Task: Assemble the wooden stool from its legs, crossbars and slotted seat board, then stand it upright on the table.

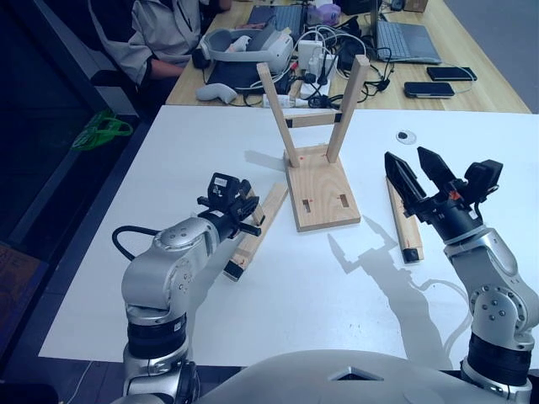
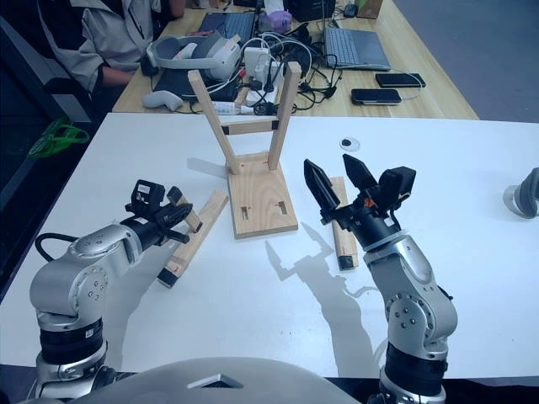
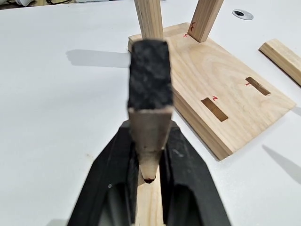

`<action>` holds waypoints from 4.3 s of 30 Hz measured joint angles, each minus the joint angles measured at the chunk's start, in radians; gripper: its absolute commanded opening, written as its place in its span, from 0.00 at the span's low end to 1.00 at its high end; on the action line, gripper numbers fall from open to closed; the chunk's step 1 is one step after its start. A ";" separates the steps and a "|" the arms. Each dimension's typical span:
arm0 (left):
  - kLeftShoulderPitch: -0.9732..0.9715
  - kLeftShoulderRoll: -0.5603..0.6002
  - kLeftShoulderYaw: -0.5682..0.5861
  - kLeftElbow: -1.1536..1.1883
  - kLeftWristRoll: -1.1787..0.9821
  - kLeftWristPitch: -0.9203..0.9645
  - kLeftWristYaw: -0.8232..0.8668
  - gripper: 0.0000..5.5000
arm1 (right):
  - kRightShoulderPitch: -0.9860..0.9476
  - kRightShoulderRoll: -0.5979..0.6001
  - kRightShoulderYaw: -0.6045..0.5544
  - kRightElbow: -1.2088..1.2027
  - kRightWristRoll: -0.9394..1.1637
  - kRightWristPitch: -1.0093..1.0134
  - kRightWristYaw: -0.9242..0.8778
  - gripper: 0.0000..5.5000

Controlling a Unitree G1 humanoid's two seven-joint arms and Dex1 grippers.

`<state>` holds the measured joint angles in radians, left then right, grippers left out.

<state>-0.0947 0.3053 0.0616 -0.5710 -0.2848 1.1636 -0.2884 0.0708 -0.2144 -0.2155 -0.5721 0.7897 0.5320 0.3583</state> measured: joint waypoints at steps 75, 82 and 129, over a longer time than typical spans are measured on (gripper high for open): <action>-0.614 -0.141 0.040 0.690 0.119 -0.360 0.224 0.35 | -0.077 -0.059 0.099 0.094 -0.044 -0.028 0.004 0.98; -0.531 -0.198 -0.001 0.706 0.128 -0.393 0.233 0.35 | -0.083 -0.060 0.104 0.105 -0.050 -0.028 0.006 0.98; -0.369 -0.202 0.031 0.382 0.136 -0.252 0.309 0.35 | -0.082 0.013 -0.139 0.388 -0.194 -0.210 -0.213 0.98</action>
<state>-0.4639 0.1036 0.0929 -0.1890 -0.1493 0.9116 0.0208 -0.0114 -0.2010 -0.3546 -0.1845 0.5956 0.3218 0.1452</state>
